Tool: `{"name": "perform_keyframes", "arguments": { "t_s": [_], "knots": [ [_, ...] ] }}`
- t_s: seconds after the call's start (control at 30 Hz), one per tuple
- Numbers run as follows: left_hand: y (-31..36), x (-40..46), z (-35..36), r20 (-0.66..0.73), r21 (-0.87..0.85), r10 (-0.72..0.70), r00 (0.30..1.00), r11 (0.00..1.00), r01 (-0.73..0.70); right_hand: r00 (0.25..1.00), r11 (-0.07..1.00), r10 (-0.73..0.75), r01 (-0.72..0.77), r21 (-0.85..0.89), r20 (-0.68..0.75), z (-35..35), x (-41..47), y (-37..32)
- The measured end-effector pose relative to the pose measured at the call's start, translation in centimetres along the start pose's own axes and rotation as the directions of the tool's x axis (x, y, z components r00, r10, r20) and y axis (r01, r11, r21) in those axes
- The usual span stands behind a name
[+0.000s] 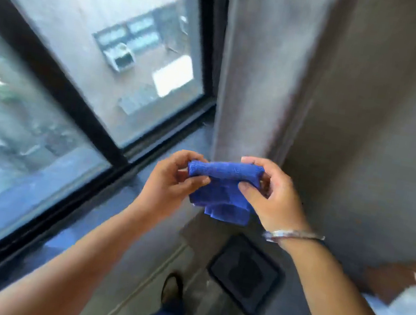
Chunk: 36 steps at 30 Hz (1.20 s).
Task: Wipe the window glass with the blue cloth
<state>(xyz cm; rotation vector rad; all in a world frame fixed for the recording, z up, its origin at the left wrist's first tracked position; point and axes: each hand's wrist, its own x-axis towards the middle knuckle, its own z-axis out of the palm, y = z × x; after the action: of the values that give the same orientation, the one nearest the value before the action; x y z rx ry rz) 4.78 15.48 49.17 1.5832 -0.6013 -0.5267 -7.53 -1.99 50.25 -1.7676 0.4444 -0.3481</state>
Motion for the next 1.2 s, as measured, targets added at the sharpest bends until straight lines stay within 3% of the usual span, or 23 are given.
{"name": "perform_keyframes", "arguments": {
  "t_s": [0.17,0.33,0.43,0.57,0.67,0.73,0.83,0.9,1.0,1.03,1.1,1.2],
  "knots": [
    [10.6,-5.8,-10.3,-0.353,0.104,0.213,0.911,0.977,-0.188,0.943,0.961,-0.268,0.249,0.118,0.196,8.0,3.5,-13.0],
    [18.8,-10.8,-18.5,-0.621,0.244,0.386,0.682,0.922,-0.300,0.840,0.860,-0.488,0.417,0.295,0.236,16.6,4.1,-23.3],
    [22.4,-12.9,-22.8,-0.707,0.331,0.465,0.533,0.883,-0.333,0.776,0.792,-0.596,0.524,0.315,0.206,21.3,4.1,-28.1],
    [25.9,-14.4,-26.5,-0.723,0.458,0.571,0.390,0.818,-0.347,0.702,0.697,-0.705,0.660,0.280,0.101,25.5,4.2,-33.4],
    [28.8,-14.3,-28.4,-0.674,0.665,0.688,0.270,0.724,-0.184,0.643,0.619,-0.766,0.745,0.248,-0.021,27.2,4.7,-37.1],
    [30.0,-13.7,-28.7,-0.594,0.793,0.786,0.170,0.608,-0.037,0.599,0.572,-0.792,0.796,0.197,-0.117,27.7,5.0,-38.5],
    [30.5,-12.3,-28.6,-0.408,0.880,0.912,0.024,0.387,0.276,0.413,0.470,-0.850,0.875,-0.117,-0.326,28.8,5.5,-39.0],
    [30.1,-11.2,-28.8,-0.365,0.818,0.930,-0.046,0.344,0.461,0.279,0.359,-0.919,0.882,-0.304,-0.278,29.9,6.0,-38.8],
    [27.6,-10.7,-29.6,-0.355,0.775,0.931,-0.084,0.344,0.531,0.021,0.066,-0.993,0.910,-0.410,-0.112,31.1,7.6,-37.9],
    [26.2,-10.9,-29.9,-0.360,0.764,0.929,-0.083,0.344,0.546,-0.020,0.022,-0.995,0.905,-0.424,-0.094,31.2,8.1,-37.5],
    [23.2,-11.5,-30.4,-0.388,0.740,0.920,-0.053,0.345,0.578,-0.014,0.012,-0.998,0.897,-0.441,-0.056,31.3,8.4,-36.9],
    [20.3,-11.4,-31.1,-0.448,0.680,0.894,0.003,0.339,0.650,0.128,0.092,-0.990,0.892,-0.443,0.051,31.7,7.3,-36.3]
  ]
}}
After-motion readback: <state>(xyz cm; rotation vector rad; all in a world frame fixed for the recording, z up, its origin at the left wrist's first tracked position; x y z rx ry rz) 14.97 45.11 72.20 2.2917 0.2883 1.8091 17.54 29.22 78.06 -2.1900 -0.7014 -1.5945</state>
